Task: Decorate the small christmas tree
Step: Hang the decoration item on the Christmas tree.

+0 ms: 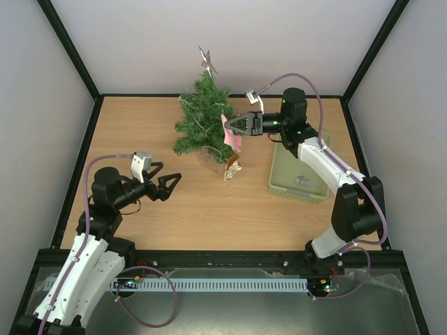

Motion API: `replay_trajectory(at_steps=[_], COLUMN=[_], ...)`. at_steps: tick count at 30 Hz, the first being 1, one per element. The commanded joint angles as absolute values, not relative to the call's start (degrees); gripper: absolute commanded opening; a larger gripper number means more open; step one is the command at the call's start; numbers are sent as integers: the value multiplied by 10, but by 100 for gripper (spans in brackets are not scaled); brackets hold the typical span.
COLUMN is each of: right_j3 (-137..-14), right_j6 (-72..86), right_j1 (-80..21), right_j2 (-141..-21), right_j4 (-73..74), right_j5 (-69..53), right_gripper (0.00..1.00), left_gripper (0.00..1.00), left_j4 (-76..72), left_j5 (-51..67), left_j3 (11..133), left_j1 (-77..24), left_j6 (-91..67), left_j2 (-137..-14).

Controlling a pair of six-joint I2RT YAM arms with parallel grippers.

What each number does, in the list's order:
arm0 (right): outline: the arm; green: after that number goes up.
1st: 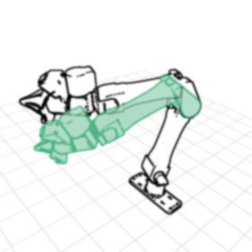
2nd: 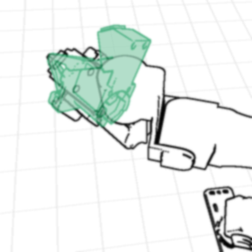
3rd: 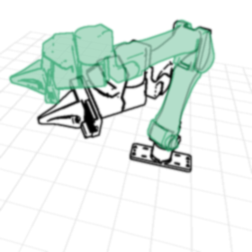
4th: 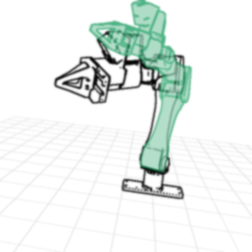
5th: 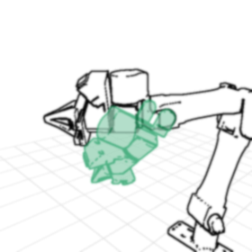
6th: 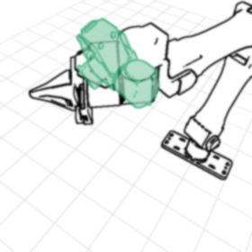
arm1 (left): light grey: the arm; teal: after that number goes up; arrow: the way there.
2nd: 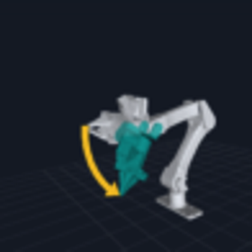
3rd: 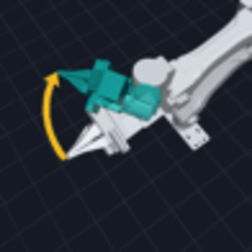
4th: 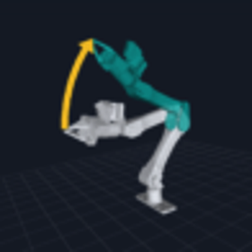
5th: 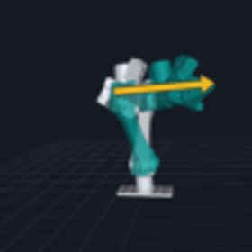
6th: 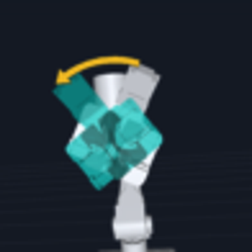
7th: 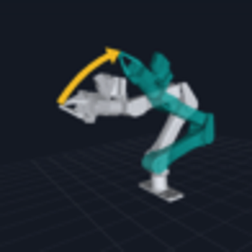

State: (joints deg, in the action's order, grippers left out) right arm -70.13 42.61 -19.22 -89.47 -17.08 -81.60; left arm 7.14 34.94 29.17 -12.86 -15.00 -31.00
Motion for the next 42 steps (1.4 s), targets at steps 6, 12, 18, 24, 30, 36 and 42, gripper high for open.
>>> replay_trajectory(at_steps=[6,12,18,24,30,36,42], right_j3=[-700,-702,-705,-722,-738,-728,-710], right_j6=[441,422,390,383,366,304,286], right_j1=[-195,-195,-195,-194,-190,-165,-159], right_j2=[-904,-906,-908,-922,-927,-917,-908], right_j4=[-163,-128,-83,-73,-36,27,47], right_j5=[-843,-842,-843,-840,-838,-837,-833], right_gripper=[2,2,2,2,2,2,2], left_gripper=[99,100,99,100,100,99,100], left_j4=[79,83,88,89,90,91,90], left_j5=[339,331,329,327,325,324,323], left_j3=[297,298,300,301,301,301,301], left_j1=[-131,-130,-131,-132,-132,-135,-137], left_j6=[-137,-135,-134,-132,-131,-130,-130], left_j2=[-307,-301,-298,-294,-290,-290,-291])
